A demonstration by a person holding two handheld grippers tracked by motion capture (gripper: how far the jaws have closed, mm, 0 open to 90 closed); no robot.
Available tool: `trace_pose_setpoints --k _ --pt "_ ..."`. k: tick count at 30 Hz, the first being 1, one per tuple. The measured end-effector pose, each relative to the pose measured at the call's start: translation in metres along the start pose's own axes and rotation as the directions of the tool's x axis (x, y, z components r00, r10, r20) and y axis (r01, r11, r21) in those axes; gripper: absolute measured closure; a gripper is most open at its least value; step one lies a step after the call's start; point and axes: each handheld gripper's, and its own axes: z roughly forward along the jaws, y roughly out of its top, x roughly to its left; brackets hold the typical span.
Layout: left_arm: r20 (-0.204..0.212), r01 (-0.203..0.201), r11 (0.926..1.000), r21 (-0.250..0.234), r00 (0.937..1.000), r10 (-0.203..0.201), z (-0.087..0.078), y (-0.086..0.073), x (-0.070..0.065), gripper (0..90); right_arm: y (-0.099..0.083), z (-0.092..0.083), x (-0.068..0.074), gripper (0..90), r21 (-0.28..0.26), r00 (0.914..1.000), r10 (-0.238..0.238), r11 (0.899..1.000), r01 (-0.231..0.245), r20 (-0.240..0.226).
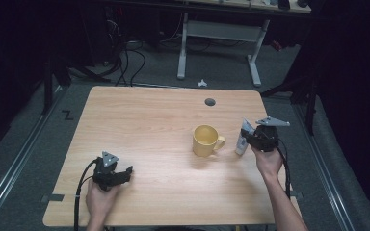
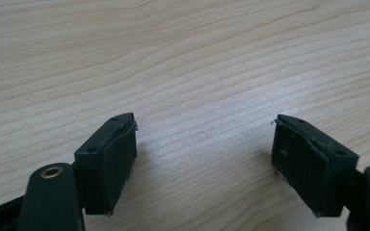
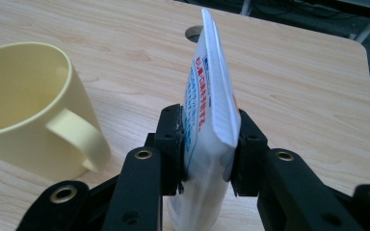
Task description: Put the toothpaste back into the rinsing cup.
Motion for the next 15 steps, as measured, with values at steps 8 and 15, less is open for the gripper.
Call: trace_pose_setpoints --k 8,15 --pt "0.0 0.0 1.0 0.0 1.0 0.0 0.0 0.0 0.0 24.2 0.0017 -0.0047 0.0021 70.4 -0.004 0.9994 -0.009 1.0 0.009 -0.034" --pt "0.0 0.0 1.0 0.0 1.0 0.0 0.0 0.0 0.0 24.2 0.0063 -0.0096 0.0057 70.8 -0.014 0.998 -0.022 1.0 0.021 -0.06"
